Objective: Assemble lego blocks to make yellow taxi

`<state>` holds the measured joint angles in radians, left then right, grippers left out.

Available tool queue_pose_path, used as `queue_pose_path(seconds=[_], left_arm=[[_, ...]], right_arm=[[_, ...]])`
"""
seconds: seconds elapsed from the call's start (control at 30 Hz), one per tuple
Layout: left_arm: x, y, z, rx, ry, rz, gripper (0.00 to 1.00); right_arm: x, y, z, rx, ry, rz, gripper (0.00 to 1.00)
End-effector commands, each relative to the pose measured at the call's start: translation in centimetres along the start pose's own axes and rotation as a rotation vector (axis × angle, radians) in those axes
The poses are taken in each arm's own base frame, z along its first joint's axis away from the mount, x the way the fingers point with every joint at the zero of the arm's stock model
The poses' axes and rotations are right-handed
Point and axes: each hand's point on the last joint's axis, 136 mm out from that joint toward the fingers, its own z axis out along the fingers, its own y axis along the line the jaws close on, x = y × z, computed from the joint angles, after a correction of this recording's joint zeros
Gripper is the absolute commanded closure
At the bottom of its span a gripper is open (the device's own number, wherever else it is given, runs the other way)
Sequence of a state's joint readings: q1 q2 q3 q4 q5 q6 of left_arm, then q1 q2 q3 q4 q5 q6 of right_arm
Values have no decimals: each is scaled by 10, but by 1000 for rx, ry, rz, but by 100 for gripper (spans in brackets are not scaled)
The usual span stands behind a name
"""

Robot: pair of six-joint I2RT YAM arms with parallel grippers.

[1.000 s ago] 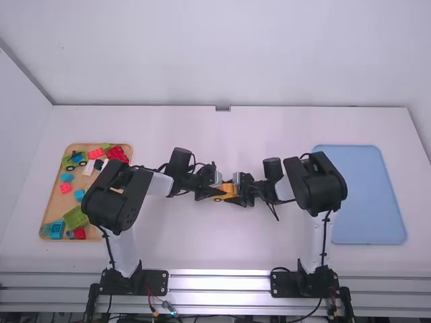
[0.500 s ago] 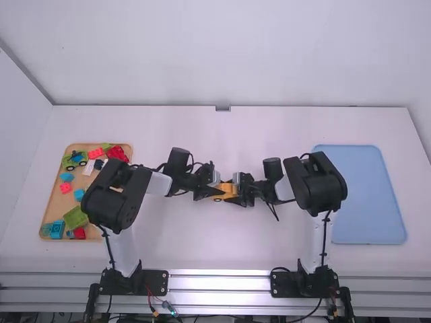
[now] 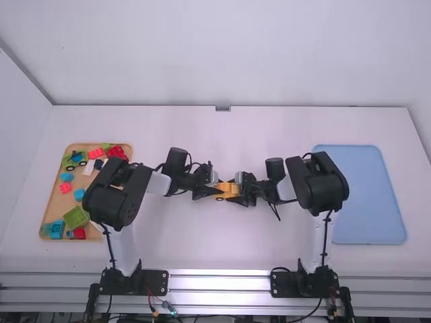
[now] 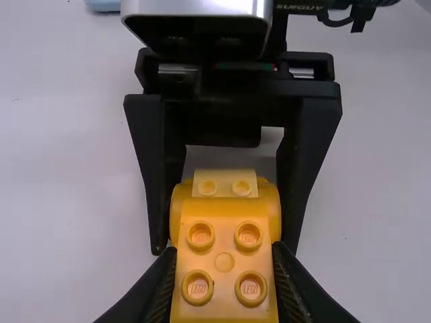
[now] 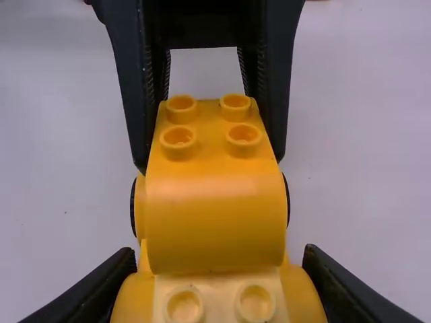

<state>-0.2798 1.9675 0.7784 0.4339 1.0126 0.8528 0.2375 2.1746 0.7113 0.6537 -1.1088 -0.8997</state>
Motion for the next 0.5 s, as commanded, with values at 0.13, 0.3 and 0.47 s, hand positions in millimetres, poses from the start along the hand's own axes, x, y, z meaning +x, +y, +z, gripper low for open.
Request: queue_pose_path(seconds=[0.13,0.3,0.47], left_arm=[[3,-13,13,34,-3,-104,98],[-6,-8,9,17,-16,-158,99],[-10,-9,7,20,-13,-192,98]], right_arm=[[4,10,8,-27,14,17,45],[4,9,7,-26,13,17,45],[4,9,7,-23,14,17,46]])
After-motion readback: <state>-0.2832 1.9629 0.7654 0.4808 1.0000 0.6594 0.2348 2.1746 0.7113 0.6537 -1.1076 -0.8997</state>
